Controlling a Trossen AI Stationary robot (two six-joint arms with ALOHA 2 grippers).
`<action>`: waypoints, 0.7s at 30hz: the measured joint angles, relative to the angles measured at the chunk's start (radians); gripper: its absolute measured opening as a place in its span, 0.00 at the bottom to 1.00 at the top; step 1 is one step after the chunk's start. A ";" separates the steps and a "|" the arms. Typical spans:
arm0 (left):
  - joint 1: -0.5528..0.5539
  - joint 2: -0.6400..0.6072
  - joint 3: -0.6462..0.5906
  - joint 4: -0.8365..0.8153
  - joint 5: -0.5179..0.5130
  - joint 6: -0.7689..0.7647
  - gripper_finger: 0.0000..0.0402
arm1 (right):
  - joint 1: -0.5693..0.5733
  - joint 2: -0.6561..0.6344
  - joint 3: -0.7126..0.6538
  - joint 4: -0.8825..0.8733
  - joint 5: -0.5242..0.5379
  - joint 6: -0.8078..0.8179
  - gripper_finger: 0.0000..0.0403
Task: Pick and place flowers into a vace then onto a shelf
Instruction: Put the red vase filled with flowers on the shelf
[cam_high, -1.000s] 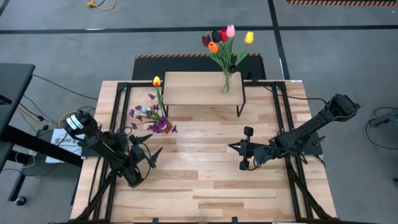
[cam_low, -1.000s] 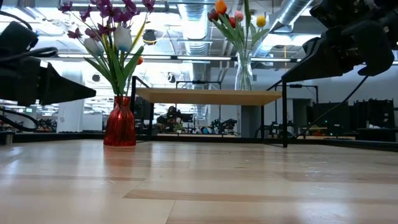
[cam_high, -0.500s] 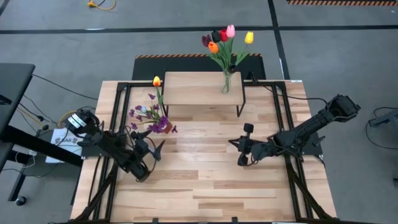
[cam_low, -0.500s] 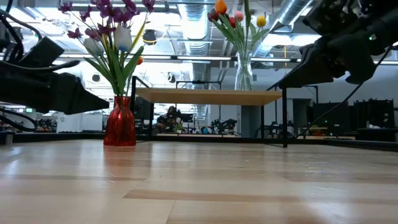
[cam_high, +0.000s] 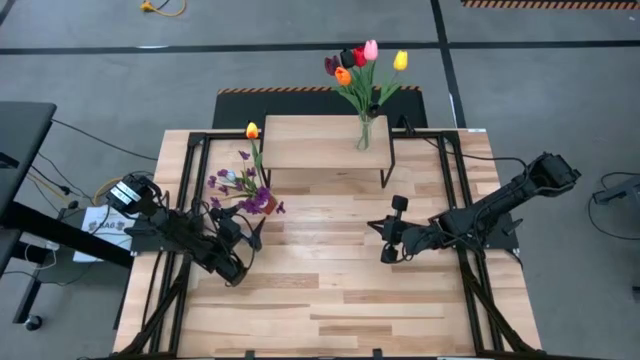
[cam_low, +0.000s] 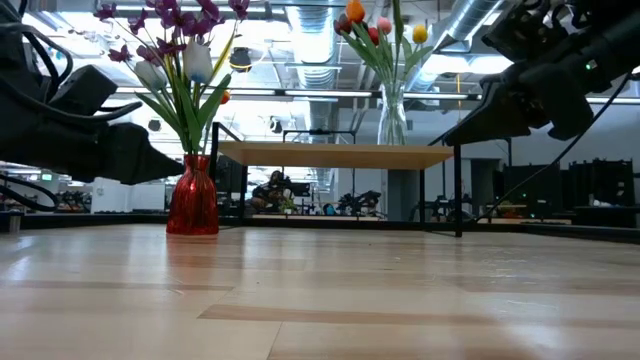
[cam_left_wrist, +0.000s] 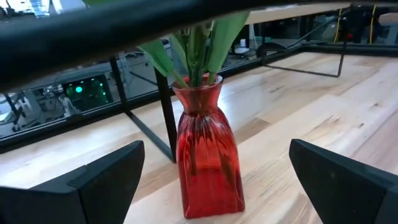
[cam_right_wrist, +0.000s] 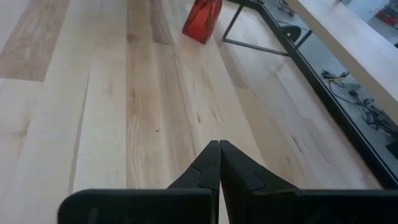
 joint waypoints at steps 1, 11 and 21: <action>0.000 0.000 -0.003 0.002 -0.005 -0.005 0.97 | 0.000 0.000 0.000 -0.002 0.000 0.000 0.00; -0.043 0.185 -0.087 0.420 -0.090 0.028 0.97 | 0.005 0.000 0.000 -0.017 0.000 0.008 0.00; -0.003 0.398 0.040 0.515 -0.094 0.109 0.97 | -0.013 0.000 0.000 -0.009 -0.001 0.011 0.00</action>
